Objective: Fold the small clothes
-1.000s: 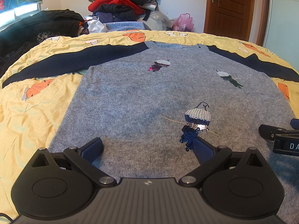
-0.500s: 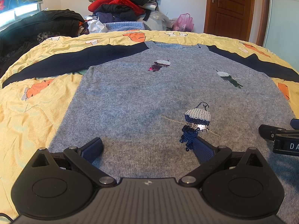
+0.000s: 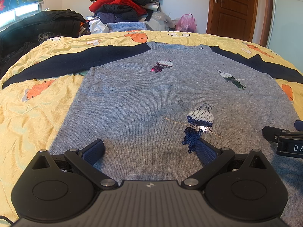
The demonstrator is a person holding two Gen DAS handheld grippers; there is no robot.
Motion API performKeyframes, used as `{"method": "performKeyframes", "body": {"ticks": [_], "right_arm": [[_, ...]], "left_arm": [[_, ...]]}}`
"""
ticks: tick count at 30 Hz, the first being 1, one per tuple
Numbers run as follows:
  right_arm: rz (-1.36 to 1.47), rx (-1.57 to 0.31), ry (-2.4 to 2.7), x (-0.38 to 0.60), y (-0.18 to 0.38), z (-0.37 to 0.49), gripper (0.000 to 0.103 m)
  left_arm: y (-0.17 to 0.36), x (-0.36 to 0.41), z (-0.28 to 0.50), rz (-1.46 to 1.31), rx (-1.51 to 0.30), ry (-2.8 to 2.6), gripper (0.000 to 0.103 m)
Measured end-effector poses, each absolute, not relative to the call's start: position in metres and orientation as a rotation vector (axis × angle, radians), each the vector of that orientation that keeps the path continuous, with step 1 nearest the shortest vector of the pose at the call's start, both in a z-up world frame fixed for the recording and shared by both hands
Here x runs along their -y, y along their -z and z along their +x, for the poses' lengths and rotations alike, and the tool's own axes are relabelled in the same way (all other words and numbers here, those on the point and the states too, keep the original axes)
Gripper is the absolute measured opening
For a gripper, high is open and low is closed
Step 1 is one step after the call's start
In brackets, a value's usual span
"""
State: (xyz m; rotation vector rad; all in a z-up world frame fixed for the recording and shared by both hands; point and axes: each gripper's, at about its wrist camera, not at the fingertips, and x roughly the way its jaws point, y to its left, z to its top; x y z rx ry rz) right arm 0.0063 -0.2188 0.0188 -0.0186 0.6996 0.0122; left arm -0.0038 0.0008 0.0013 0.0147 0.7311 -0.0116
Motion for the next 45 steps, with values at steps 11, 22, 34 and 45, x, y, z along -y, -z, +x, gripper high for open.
{"method": "performKeyframes", "body": {"ticks": [11, 22, 34, 45], "right_arm": [[0.038, -0.703, -0.108, 0.235, -0.029, 0.010, 0.102], [0.705, -0.487, 0.115, 0.473, -0.064, 0.092, 0.090], [0.945, -0.403, 0.392, 0.608, -0.004, 0.149, 0.068], [0.755, -0.372, 0.402, 0.579, -0.028, 0.166, 0.016]], "left_arm": [[-0.001, -0.001, -0.004, 0.014, -0.731, 0.013, 0.103], [-0.002, -0.001, 0.001, 0.010, -0.731, 0.023, 0.103], [-0.001, -0.002, 0.003, 0.009, -0.730, 0.029, 0.103], [-0.001, -0.002, 0.006, 0.009, -0.730, 0.033, 0.103]]}}
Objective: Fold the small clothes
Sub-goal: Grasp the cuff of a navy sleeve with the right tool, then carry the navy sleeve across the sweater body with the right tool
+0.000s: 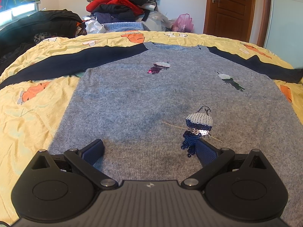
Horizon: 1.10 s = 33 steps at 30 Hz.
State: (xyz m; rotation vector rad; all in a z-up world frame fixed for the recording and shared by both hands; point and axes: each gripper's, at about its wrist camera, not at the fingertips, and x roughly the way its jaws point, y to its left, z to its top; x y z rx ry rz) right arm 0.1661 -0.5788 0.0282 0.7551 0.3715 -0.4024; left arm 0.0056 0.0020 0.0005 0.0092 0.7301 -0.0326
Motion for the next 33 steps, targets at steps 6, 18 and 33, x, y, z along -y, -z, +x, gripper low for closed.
{"method": "performKeyframes", "body": {"ticks": [6, 18, 33], "right_arm": [[0.655, -0.291, 0.058, 0.457, -0.094, 0.169, 0.016], [0.511, -0.654, -0.252, 0.217, -0.032, 0.205, 0.035], [0.858, -0.516, -0.280, 0.331, 0.011, 0.112, 0.056]], "left_arm": [[-0.001, -0.002, 0.005, 0.008, -0.730, 0.033, 0.103], [-0.001, -0.002, 0.006, 0.002, -0.727, 0.034, 0.103], [-0.048, -0.033, 0.106, -0.580, -0.733, 0.357, 0.103]]}}
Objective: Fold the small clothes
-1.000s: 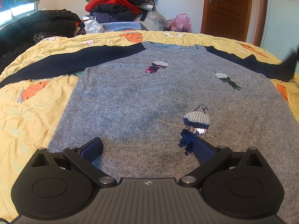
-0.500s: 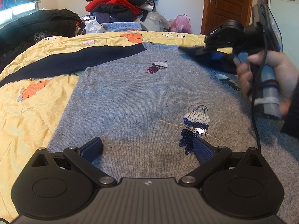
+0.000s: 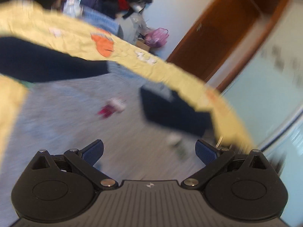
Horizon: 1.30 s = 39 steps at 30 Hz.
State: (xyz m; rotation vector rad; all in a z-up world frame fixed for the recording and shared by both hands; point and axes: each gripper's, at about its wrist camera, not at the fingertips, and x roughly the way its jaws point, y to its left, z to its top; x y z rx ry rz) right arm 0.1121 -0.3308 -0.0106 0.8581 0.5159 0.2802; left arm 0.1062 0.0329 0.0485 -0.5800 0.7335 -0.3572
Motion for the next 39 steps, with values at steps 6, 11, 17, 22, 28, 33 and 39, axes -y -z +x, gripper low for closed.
{"method": "performKeyframes", "body": {"ticks": [6, 11, 17, 22, 28, 33, 39], "right_arm": [[0.872, -0.496, -0.322, 0.331, 0.013, 0.114, 0.060], [0.875, -0.485, -0.346, 0.331, 0.012, 0.115, 0.065], [0.869, -0.479, -0.364, 0.329, 0.010, 0.117, 0.069], [0.878, -0.476, -0.366, 0.330, 0.010, 0.117, 0.069], [0.882, -0.474, -0.367, 0.331, 0.011, 0.117, 0.069], [0.881, -0.474, -0.368, 0.331, 0.011, 0.116, 0.069], [0.856, -0.484, -0.359, 0.329, 0.009, 0.116, 0.069]], "left_arm": [[-0.015, -0.007, 0.202, -0.798, -0.885, 0.366, 0.103], [-0.005, 0.015, 0.226, -0.756, -0.902, 0.330, 0.092], [-0.002, 0.023, 0.241, -0.662, -0.950, 0.262, 0.015], [-0.020, 0.034, 0.239, -0.494, -0.896, 0.233, 0.007], [-0.046, 0.001, 0.220, -0.368, -0.799, 0.151, 0.007], [-0.036, -0.049, 0.207, -0.370, -0.791, 0.040, 0.007], [-0.005, -0.062, 0.197, -0.324, -0.734, 0.053, 0.010]]}}
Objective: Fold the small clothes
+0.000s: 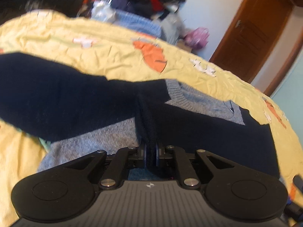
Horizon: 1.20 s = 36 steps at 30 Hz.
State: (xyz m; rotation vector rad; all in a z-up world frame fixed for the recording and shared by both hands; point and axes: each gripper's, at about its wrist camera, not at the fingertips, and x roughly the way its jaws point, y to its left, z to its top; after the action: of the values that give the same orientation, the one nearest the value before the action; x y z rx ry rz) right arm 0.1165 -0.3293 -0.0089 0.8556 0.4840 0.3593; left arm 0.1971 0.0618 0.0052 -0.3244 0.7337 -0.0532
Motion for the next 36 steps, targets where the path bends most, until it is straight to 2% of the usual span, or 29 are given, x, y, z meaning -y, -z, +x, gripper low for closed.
{"method": "performKeyframes", "body": {"ticks": [3, 5, 8, 13, 18, 23, 24, 26, 27, 28, 30, 36], "right_arm": [[0.715, -0.515, -0.300, 0.317, -0.011, 0.116, 0.072], [0.583, -0.444, -0.321, 0.305, -0.035, 0.117, 0.073], [0.412, -0.434, -0.328, 0.284, -0.062, 0.150, 0.086], [0.181, -0.682, -0.150, 0.267, -0.038, 0.242, 0.079], [-0.016, -0.665, -0.152, 0.247, -0.013, 0.242, 0.092], [-0.019, -0.668, -0.158, 0.245, -0.016, 0.245, 0.096], [-0.011, -0.667, -0.162, 0.247, -0.016, 0.245, 0.096], [0.006, -0.662, -0.170, 0.249, -0.016, 0.244, 0.096], [0.013, -0.661, -0.173, 0.250, -0.016, 0.243, 0.097], [0.018, -0.659, -0.176, 0.251, -0.016, 0.242, 0.097], [0.019, -0.659, -0.179, 0.252, -0.016, 0.241, 0.098], [0.008, -0.661, -0.182, 0.249, -0.015, 0.241, 0.100]], "left_arm": [[-0.002, -0.051, 0.189, -0.267, -0.671, 0.046, 0.010], [-0.001, -0.054, 0.190, -0.286, -0.665, 0.057, 0.011], [0.002, -0.069, 0.190, -0.389, -0.659, 0.086, 0.012], [0.008, -0.084, 0.190, -0.503, -0.656, 0.120, 0.013], [0.011, -0.085, 0.192, -0.522, -0.656, 0.125, 0.013], [-0.001, -0.093, 0.184, -0.503, -0.705, 0.110, 0.013], [-0.006, -0.100, 0.176, -0.494, -0.706, 0.083, 0.018], [-0.018, -0.127, 0.154, -0.499, -0.651, 0.022, 0.042], [-0.024, -0.146, 0.142, -0.520, -0.599, -0.016, 0.070], [-0.029, -0.170, 0.130, -0.556, -0.539, -0.075, 0.092], [-0.035, -0.226, 0.111, -0.661, -0.423, -0.237, 0.098], [-0.002, -0.388, 0.101, -1.228, -0.363, -0.452, 0.098]]}}
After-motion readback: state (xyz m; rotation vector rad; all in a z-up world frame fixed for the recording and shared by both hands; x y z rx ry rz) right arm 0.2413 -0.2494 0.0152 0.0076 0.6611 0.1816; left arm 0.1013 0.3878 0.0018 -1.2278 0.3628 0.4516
